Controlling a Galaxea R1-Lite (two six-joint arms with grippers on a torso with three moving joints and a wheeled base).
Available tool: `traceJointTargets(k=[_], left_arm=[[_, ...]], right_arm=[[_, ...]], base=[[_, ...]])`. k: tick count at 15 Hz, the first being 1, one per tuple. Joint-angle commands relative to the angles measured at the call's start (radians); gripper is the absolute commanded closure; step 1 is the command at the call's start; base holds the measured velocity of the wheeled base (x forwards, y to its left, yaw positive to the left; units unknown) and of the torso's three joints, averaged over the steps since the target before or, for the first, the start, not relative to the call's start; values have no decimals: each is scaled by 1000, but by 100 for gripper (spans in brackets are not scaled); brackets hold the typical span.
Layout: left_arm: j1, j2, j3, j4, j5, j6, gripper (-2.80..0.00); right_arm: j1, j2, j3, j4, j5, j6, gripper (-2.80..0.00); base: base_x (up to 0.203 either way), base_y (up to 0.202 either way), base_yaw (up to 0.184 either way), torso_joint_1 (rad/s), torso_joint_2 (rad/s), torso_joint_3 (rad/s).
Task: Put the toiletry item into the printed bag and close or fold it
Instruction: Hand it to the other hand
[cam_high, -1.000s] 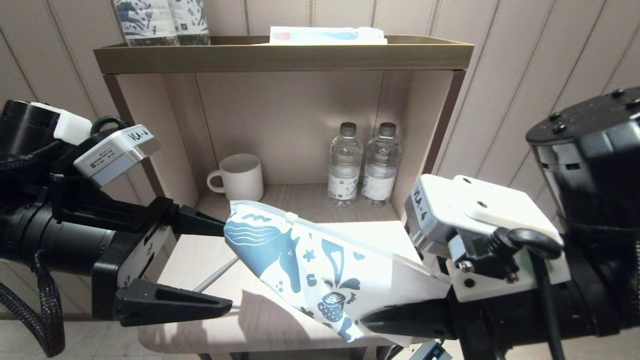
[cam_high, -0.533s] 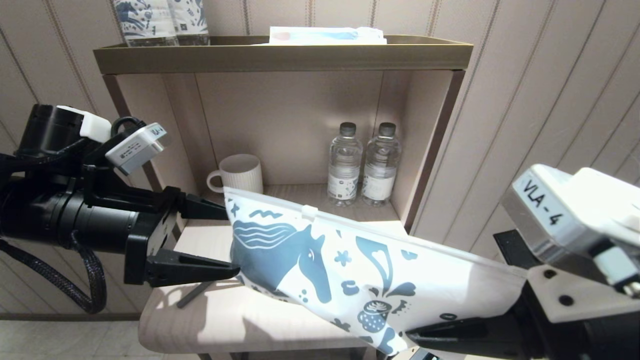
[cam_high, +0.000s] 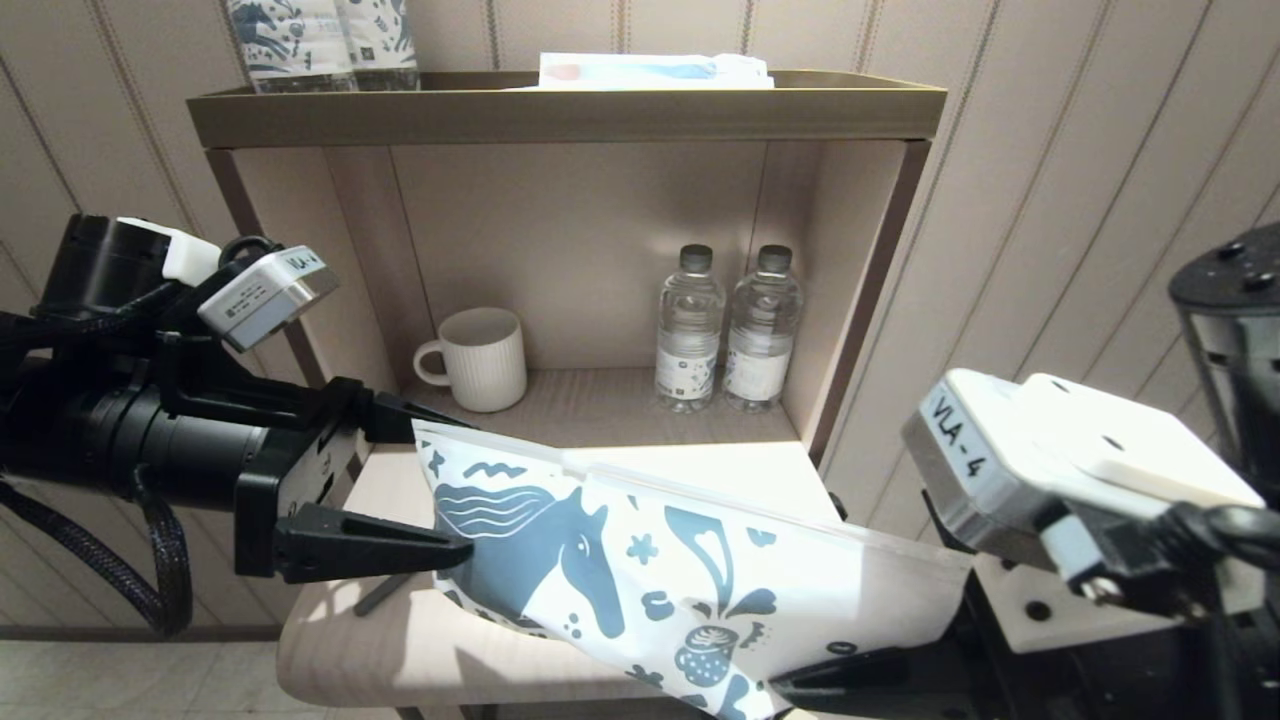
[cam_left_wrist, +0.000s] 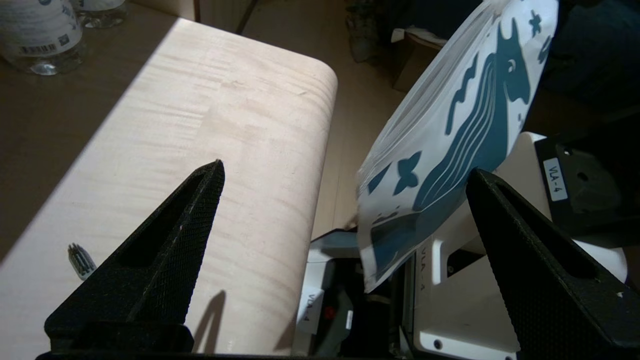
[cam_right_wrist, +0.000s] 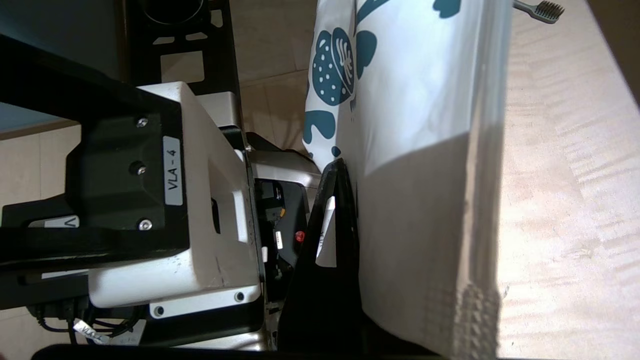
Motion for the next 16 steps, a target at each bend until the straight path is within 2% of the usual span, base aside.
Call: traceJointTargets(k=[1, 7, 11, 16], left_arm=[[-1, -49, 22, 3, -10, 5, -280], [-4, -102, 80, 5, -65, 14, -280], [-17, -97, 81, 8, -57, 44, -280], [-29, -71, 106, 5, -12, 65, -280]], right_arm=[[-6, 60, -4, -36, 9, -2, 0], [-9, 131, -64, -45, 54, -2, 0], [-6, 135, -66, -47, 58, -3, 0], [0, 124, -73, -47, 57, -5, 0]], base=[[0, 0, 0, 0, 0, 0], [0, 0, 0, 0, 0, 0], [0, 0, 0, 0, 0, 0], [0, 0, 0, 0, 0, 0]])
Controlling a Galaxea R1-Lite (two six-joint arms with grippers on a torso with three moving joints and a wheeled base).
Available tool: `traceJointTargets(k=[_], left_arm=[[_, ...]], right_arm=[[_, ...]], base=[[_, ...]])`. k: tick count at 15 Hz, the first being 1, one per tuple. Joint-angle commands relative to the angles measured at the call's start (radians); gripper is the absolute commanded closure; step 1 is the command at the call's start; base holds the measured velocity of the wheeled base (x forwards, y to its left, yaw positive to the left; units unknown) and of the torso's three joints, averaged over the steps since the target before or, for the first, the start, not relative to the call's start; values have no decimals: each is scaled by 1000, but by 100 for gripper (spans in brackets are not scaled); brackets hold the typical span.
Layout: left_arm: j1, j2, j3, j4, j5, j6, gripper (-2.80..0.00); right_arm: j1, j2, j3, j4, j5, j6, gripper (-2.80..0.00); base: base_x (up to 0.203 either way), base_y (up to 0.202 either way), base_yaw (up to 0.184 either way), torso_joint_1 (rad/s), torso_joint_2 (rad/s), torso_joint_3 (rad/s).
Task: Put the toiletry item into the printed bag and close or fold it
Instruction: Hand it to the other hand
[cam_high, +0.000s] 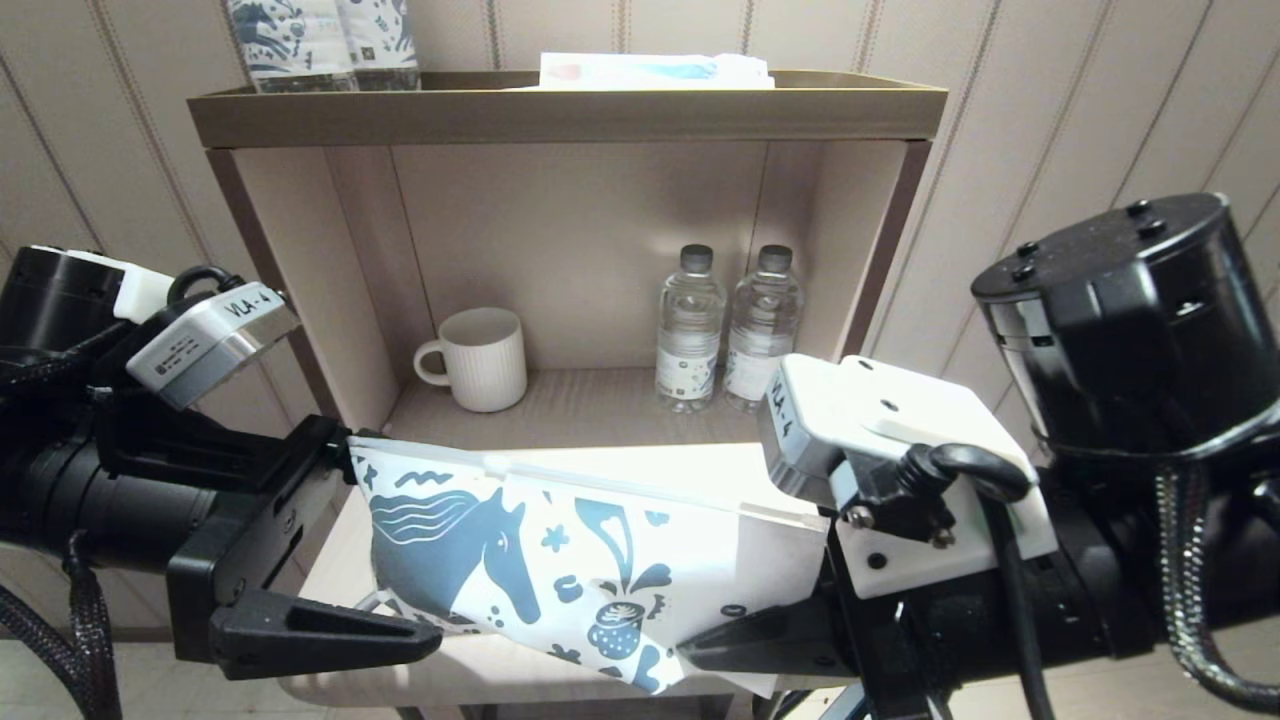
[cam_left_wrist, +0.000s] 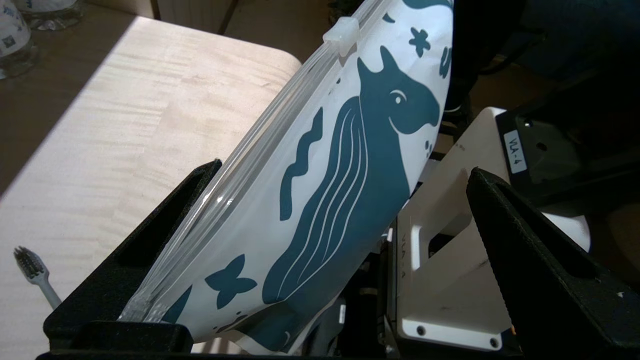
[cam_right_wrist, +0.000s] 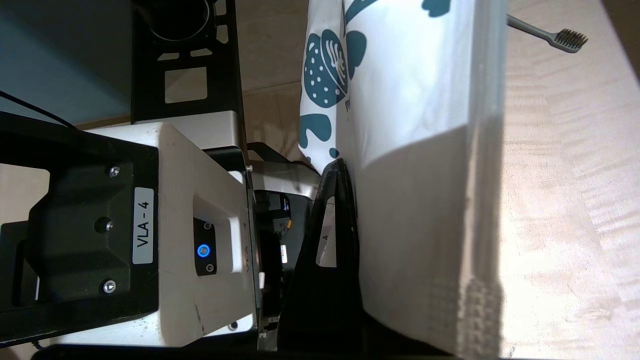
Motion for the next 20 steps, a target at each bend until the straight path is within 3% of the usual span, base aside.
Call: traceJointTargets(k=[1, 12, 13, 14, 20], left_arm=[[0, 22, 8, 1, 26, 22, -280], [0, 49, -30, -18, 35, 21, -280], [0, 51, -32, -17, 35, 21, -239], [0, 52, -30, -16, 35, 21, 0], [-4, 67, -14, -44, 32, 38, 0]], right_arm=[[6, -18, 0, -2, 2, -2, 0], [5, -25, 36, -32, 3, -5, 0], [4, -24, 36, -36, 3, -5, 0], [4, -24, 38, -36, 3, -5, 0], [4, -20, 41, -38, 12, -7, 0]], base=[[0, 0, 0, 0, 0, 0], [0, 0, 0, 0, 0, 0], [0, 0, 0, 0, 0, 0], [0, 0, 0, 0, 0, 0], [0, 0, 0, 0, 0, 0]])
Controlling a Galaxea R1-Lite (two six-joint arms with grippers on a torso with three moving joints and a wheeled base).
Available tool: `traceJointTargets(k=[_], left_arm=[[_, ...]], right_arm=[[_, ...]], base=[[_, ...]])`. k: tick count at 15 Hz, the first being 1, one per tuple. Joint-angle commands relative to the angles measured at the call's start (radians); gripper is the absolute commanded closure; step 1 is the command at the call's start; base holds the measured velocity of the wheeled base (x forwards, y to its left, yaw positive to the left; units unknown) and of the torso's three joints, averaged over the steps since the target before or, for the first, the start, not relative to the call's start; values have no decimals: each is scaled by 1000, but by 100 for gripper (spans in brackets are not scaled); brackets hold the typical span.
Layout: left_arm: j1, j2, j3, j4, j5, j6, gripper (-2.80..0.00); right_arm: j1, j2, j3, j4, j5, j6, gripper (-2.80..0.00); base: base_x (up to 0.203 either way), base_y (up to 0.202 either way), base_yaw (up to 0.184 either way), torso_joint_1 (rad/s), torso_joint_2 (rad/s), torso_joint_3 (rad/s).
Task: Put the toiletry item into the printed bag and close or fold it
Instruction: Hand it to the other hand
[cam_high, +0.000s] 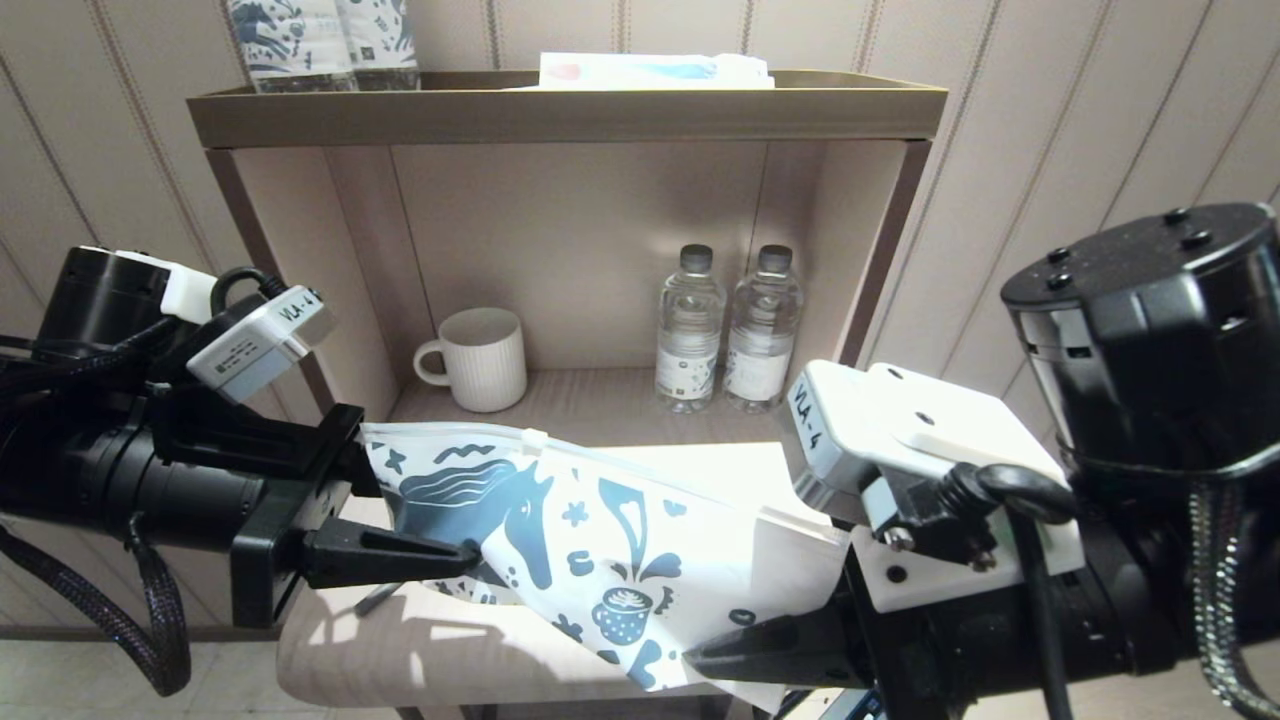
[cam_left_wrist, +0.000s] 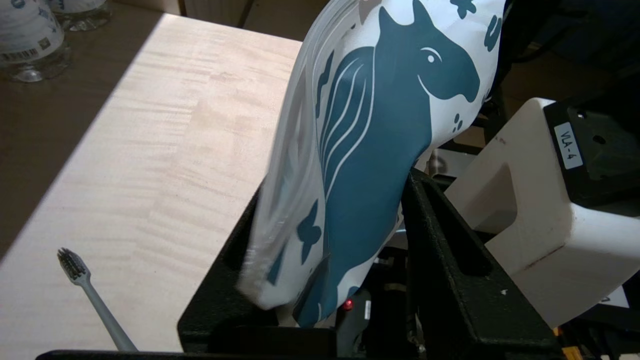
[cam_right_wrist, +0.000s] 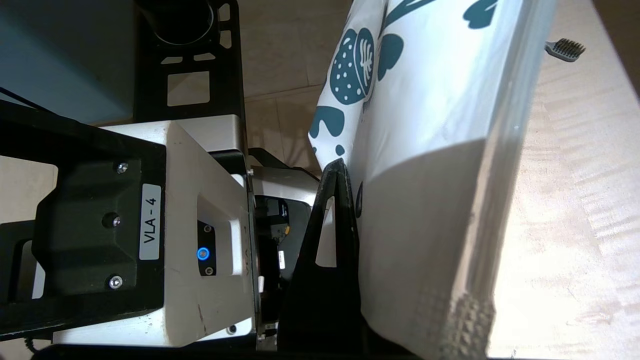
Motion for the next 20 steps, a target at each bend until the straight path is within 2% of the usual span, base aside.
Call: traceJointTargets(k=[1, 5, 16, 17, 20], left_arm=[[-5, 13, 3, 2, -9, 5, 0], [-5, 17, 4, -1, -45, 10, 0], [-6, 20, 8, -13, -48, 10, 0], [-6, 20, 8, -13, -48, 11, 0], [-7, 24, 19, -12, -48, 27, 0]], right_arm=[[0, 5, 0, 1, 11, -2, 0], [-4, 17, 1, 1, 12, -5, 0], [-22, 29, -4, 4, -24, -24, 0], [-22, 31, 4, 3, -36, -30, -280], [-22, 30, 4, 1, -44, -39, -280]], base=[[0, 0, 0, 0, 0, 0], [0, 0, 0, 0, 0, 0], [0, 0, 0, 0, 0, 0], [0, 0, 0, 0, 0, 0], [0, 0, 0, 0, 0, 0]])
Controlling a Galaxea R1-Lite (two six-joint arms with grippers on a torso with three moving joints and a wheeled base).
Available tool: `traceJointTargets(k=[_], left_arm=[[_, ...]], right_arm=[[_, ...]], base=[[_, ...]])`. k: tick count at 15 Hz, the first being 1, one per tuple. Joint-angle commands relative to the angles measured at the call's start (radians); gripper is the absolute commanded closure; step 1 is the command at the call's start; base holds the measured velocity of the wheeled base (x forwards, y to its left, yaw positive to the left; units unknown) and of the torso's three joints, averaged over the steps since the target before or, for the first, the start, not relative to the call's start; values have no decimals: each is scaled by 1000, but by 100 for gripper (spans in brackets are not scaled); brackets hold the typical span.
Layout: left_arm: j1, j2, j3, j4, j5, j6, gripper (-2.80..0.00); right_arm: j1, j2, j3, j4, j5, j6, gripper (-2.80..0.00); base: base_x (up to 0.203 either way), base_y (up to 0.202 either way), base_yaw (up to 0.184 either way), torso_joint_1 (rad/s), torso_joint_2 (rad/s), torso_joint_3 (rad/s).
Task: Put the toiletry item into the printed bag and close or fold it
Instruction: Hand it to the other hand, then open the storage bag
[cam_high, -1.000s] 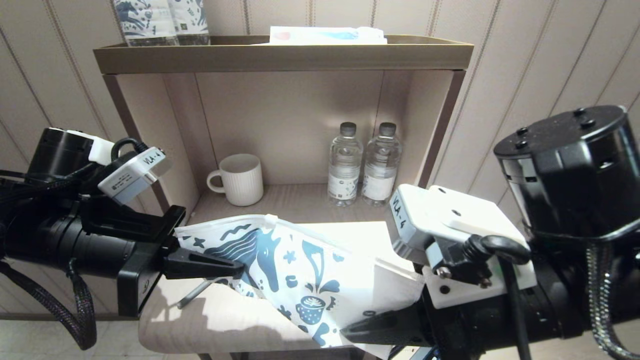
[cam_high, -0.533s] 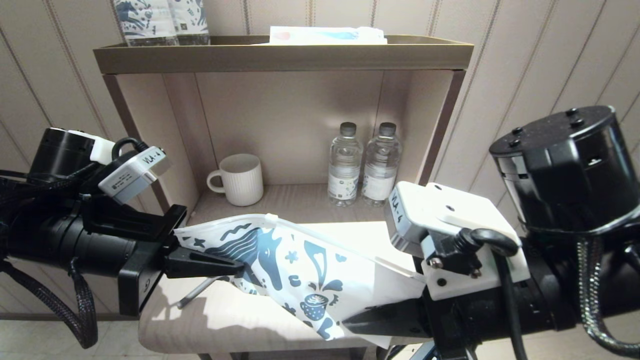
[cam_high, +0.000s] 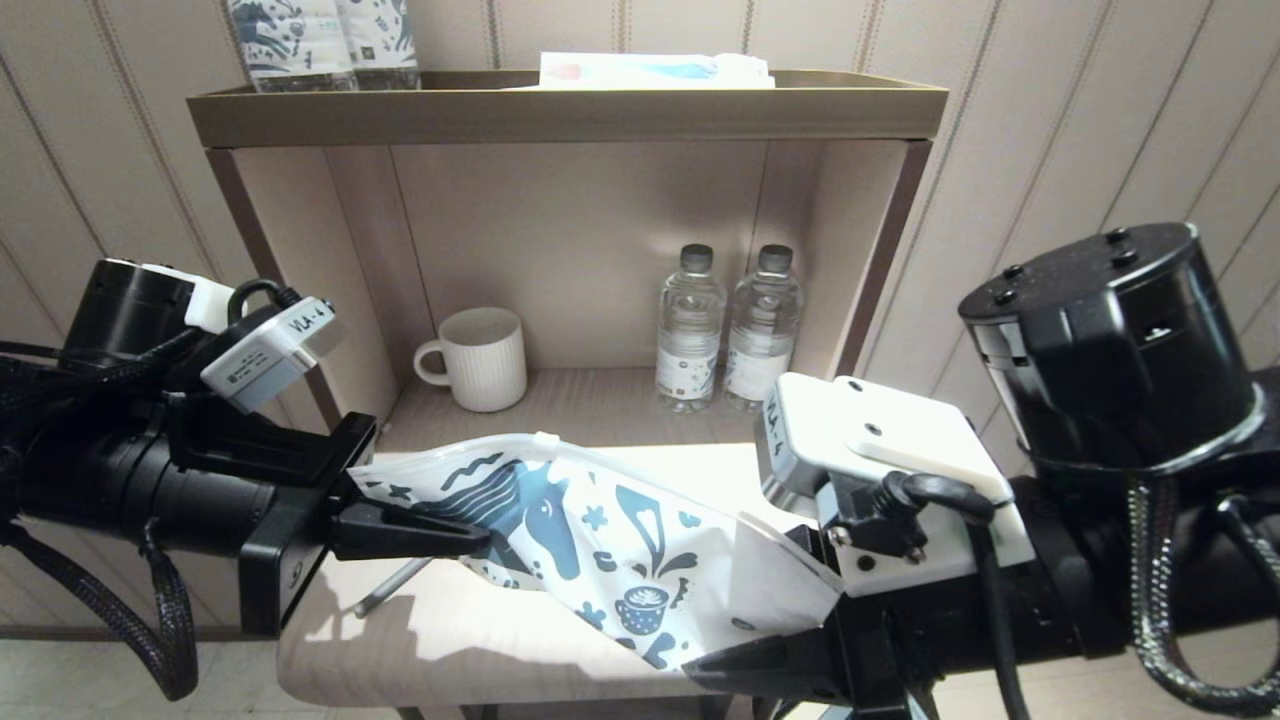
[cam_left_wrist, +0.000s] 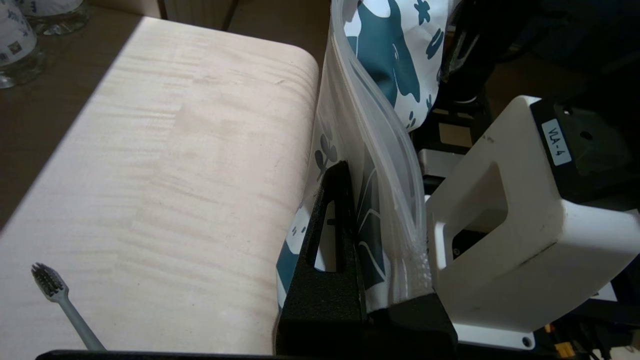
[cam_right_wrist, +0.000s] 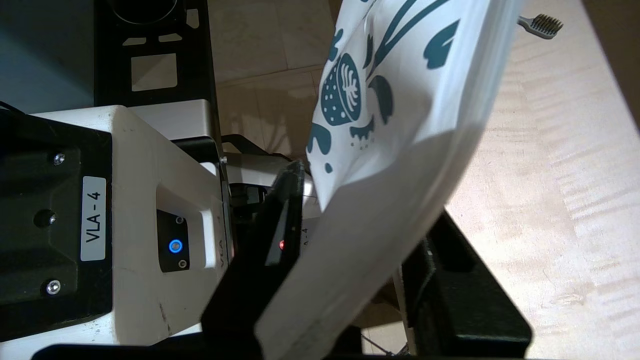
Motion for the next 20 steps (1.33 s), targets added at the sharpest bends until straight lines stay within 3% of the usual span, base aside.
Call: traceJointTargets(k=[1, 4, 7, 12, 16, 18, 20], left_arm=[[-1, 9, 12, 2, -5, 16, 0], [-23, 36, 26, 0, 11, 35, 0], [-80, 39, 60, -14, 152, 66, 0], [-85, 3, 67, -115, 178, 56, 0], [-86, -71, 90, -194, 244, 50, 0], [-86, -85, 103, -218, 255, 50, 0], [-86, -100, 104, -228, 256, 50, 0]], right_arm=[[-2, -2, -1, 2, 2, -1, -280], [-22, -14, -12, 3, 1, -3, -280], [-57, 5, -54, 2, 1, -3, -280], [-100, 6, -90, -5, 1, -5, -280], [-82, 56, -177, -42, 2, -5, -280], [-34, 101, -231, -34, -5, -4, -280], [2, 140, -268, -14, -55, -4, -280]], base=[[0, 0, 0, 0, 0, 0], [0, 0, 0, 0, 0, 0], [0, 0, 0, 0, 0, 0], [0, 0, 0, 0, 0, 0], [0, 0, 0, 0, 0, 0], [0, 0, 0, 0, 0, 0], [0, 0, 0, 0, 0, 0]])
